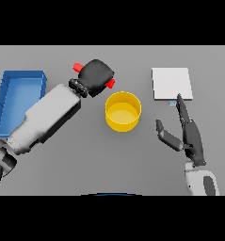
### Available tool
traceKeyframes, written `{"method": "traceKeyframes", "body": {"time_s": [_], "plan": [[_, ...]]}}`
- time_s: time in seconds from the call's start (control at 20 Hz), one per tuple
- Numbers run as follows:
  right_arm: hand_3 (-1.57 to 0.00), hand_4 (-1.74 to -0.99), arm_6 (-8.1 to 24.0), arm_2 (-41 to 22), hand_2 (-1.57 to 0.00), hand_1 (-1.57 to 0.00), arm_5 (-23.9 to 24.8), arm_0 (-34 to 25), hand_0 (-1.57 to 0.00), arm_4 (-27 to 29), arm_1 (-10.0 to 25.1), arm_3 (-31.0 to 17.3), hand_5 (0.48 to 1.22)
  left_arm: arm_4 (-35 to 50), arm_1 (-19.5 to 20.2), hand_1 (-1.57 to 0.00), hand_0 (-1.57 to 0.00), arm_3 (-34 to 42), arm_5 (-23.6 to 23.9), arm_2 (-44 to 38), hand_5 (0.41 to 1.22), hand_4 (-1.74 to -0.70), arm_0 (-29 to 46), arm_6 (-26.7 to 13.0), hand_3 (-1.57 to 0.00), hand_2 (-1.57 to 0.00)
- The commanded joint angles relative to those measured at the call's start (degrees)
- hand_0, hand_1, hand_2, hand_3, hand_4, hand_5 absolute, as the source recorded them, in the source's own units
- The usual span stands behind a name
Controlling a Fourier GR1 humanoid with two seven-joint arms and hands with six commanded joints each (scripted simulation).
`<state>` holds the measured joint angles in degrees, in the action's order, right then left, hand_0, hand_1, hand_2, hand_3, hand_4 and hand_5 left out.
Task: Pick up the red beaker and tilt it to pour out 1 green nut into yellow bowl. Pick up the yellow bowl and place it on the metallic measuring scale.
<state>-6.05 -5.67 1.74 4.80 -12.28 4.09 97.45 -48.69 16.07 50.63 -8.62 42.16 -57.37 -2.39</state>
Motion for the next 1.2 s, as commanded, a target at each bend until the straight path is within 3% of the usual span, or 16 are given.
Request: {"method": "traceKeyframes", "body": {"time_s": [0.0,0.45,0.7,1.15], "plan": [[0.00,-1.245,0.0,-0.2,0.00,0.00,-0.1,0.4,0.00,0.0,-0.1,0.0,0.679,-1.0,-0.5,-1.57,-1.57,-0.4,-1.9,1.9,1.212,-1.66,-1.1,-0.1,-1.57,-1.57],[0.00,-1.191,0.2,-0.4,0.00,0.00,0.7,-0.2,0.00,-1.2,-0.3,-0.5,0.649,-7.6,-1.3,-1.57,-1.57,-5.1,-9.3,14.0,1.220,-1.73,-10.5,3.3,-1.57,-1.57],[0.00,-1.179,-0.8,-0.1,0.00,0.00,1.3,0.9,0.00,-0.8,-0.8,-0.4,0.627,-11.4,-2.5,-1.57,-1.57,-7.9,-7.7,21.3,1.221,-1.74,-13.2,5.8,-1.57,-1.57],[0.00,-1.161,0.2,0.0,0.00,0.00,2.0,0.5,0.00,-2.2,0.0,0.4,0.634,-17.7,-5.5,-1.57,-1.57,-12.1,-6.1,32.9,1.221,-1.73,-19.1,6.8,-1.57,-1.57]]}}
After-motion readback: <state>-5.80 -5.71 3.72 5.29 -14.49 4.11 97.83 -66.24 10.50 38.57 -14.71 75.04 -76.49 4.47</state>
